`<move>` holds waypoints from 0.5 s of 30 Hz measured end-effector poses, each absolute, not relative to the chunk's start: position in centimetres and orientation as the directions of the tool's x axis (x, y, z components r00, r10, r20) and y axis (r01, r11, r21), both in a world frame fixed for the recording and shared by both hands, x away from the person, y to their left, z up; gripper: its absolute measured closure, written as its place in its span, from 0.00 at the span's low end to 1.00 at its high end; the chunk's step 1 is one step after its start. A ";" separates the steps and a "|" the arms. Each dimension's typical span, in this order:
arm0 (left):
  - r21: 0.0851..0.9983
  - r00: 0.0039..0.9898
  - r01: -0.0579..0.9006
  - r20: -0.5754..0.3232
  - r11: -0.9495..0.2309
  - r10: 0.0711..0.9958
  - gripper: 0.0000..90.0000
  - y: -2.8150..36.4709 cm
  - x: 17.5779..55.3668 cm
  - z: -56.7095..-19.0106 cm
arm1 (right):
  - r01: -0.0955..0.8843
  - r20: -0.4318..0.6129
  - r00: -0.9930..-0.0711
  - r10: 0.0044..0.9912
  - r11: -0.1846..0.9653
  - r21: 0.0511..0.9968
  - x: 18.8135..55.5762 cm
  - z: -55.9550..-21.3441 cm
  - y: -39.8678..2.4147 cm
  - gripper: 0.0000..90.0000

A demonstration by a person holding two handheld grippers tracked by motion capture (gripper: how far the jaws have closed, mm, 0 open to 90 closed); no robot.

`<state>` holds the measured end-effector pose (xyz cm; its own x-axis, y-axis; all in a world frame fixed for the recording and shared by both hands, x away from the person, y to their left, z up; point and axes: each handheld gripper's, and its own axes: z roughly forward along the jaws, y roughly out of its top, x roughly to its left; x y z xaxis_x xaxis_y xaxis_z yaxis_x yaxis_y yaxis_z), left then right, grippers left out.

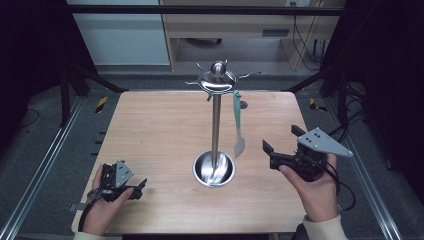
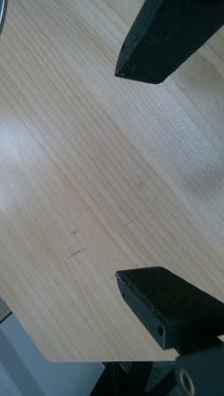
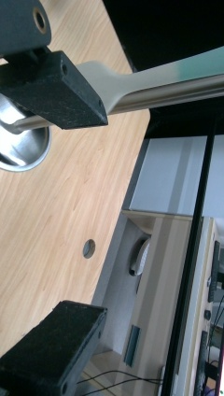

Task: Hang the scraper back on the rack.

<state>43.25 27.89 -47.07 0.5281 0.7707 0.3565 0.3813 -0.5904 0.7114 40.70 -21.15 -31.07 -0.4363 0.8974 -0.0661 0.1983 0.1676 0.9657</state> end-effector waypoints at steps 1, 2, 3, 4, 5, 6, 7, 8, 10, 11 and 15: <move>0.712 0.528 0.383 0.355 -0.589 0.771 0.04 27.9 43.2 -47.1 | 0.202 -0.060 -0.435 0.898 0.162 0.966 40.6 -31.4 -21.2 0.09; 0.712 0.527 0.383 0.355 -0.589 0.772 0.04 27.9 43.2 -47.1 | 0.203 -0.059 -0.434 0.899 0.161 0.966 40.6 -31.7 -21.3 0.09; 0.711 0.527 0.384 0.356 -0.589 0.772 0.04 27.9 43.2 -47.1 | 0.204 -0.059 -0.429 0.901 0.160 0.966 40.6 -32.1 -21.4 0.09; 0.710 0.527 0.384 0.356 -0.590 0.772 0.04 27.8 43.2 -47.1 | 0.202 -0.060 -0.423 0.904 0.159 0.966 40.6 -32.5 -21.5 0.08; 0.708 0.527 0.385 0.357 -0.592 0.771 0.04 27.8 43.2 -47.2 | 0.205 -0.063 -0.417 0.907 0.162 0.965 40.6 -32.9 -21.5 0.08; 0.707 0.526 0.386 0.359 -0.592 0.771 0.04 27.8 43.2 -47.2 | 0.206 -0.068 -0.414 0.908 0.166 0.964 40.6 -33.3 -21.6 0.08; 0.706 0.527 0.388 0.358 -0.593 0.771 0.04 27.8 43.2 -47.2 | 0.212 -0.063 -0.413 0.908 0.164 0.963 40.6 -33.9 -21.7 0.07; 0.705 0.526 0.389 0.359 -0.593 0.771 0.04 27.8 43.2 -47.2 | 0.222 -0.068 -0.409 0.910 0.172 0.960 40.6 -34.2 -21.8 0.07; 0.705 0.526 0.390 0.358 -0.592 0.772 0.04 27.9 43.2 -47.2 | 0.224 -0.077 -0.413 0.908 0.183 0.957 40.6 -35.0 -22.0 0.08; 0.714 0.523 0.388 0.350 -0.583 0.777 0.04 27.8 43.2 -47.3 | 0.232 -0.071 -0.412 0.908 0.180 0.956 40.6 -35.2 -22.0 0.08; 0.708 0.526 0.387 0.357 -0.591 0.772 0.04 27.9 43.2 -47.2 | 0.244 -0.076 -0.412 0.908 0.190 0.951 40.8 -36.6 -22.6 0.08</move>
<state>43.21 27.95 -47.22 0.5263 0.7718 0.3569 0.3865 -0.5910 0.7081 40.80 -22.56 -36.56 -0.4125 0.9078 -0.0756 0.2444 0.1903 0.9508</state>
